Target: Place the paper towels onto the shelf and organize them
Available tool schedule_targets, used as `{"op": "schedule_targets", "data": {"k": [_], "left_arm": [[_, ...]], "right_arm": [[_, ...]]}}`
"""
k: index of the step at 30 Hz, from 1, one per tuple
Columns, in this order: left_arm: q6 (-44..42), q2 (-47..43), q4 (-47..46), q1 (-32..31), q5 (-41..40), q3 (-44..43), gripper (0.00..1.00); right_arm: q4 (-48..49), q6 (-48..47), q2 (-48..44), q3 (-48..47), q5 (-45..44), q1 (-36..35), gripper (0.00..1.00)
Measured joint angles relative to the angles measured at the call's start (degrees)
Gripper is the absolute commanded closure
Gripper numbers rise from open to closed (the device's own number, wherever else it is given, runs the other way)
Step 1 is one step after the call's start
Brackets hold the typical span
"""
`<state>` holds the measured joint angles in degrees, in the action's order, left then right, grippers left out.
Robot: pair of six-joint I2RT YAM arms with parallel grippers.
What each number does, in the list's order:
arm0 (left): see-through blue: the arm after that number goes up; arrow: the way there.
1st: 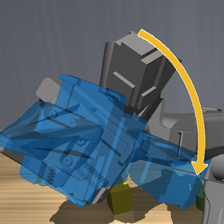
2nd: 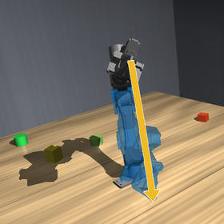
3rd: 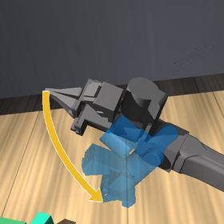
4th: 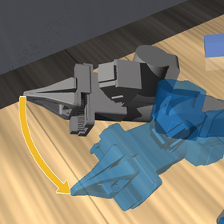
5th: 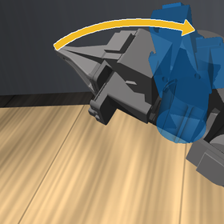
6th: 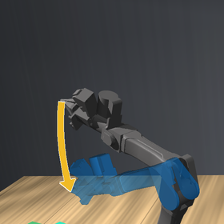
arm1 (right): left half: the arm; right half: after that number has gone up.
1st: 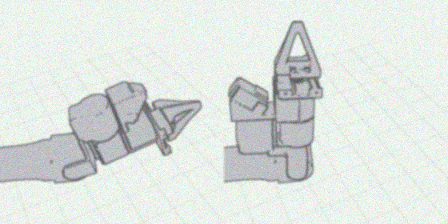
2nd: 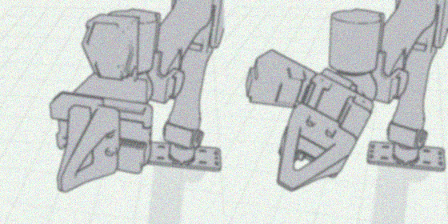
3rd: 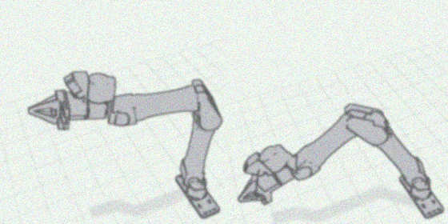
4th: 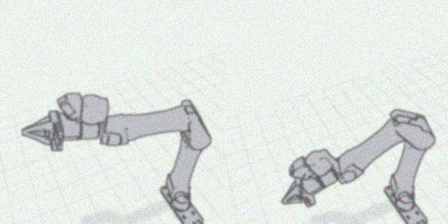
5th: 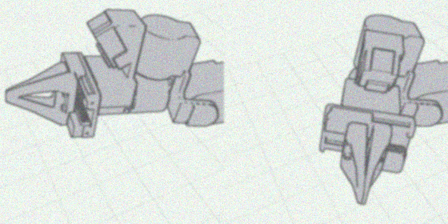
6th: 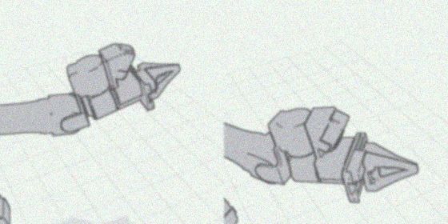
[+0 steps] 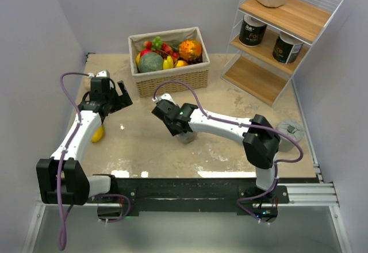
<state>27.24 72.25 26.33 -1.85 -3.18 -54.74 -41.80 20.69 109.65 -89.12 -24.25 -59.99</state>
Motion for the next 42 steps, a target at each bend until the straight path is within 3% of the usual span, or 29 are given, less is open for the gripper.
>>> {"op": "schedule_targets", "data": {"k": [7, 11, 18, 25, 32, 42], "left_arm": [[0.26, 0.0, -0.07, 0.0, 0.87, 0.0, 0.03], [0.26, 0.0, -0.09, 0.0, 1.33, 0.0, 0.03], [0.48, -0.33, -0.28, 0.0, 1.81, 0.17, 0.03], [0.7, -0.85, -0.52, 0.0, 2.05, 0.28, 0.03], [0.72, -1.36, -0.57, -0.11, 2.08, 0.28, 0.03], [0.72, -1.73, -0.61, -0.94, 2.03, 0.28, 0.03]], "right_arm": [[1.53, -10.91, -3.28, 2.25, -8.66, 1.16, 0.64], [4.48, -19.47, -8.57, 5.05, -10.75, 6.36, 0.64], [26.51, -42.71, -20.55, 22.14, -10.93, 22.12, 0.66], [38.34, -55.15, -13.14, 20.44, -5.6, 34.97, 0.66], [41.92, -62.03, -6.84, 18.01, 0.02, 38.47, 0.65], [49.22, -68.81, -5.31, 17.42, 6.4, 42.56, 0.61]]}}
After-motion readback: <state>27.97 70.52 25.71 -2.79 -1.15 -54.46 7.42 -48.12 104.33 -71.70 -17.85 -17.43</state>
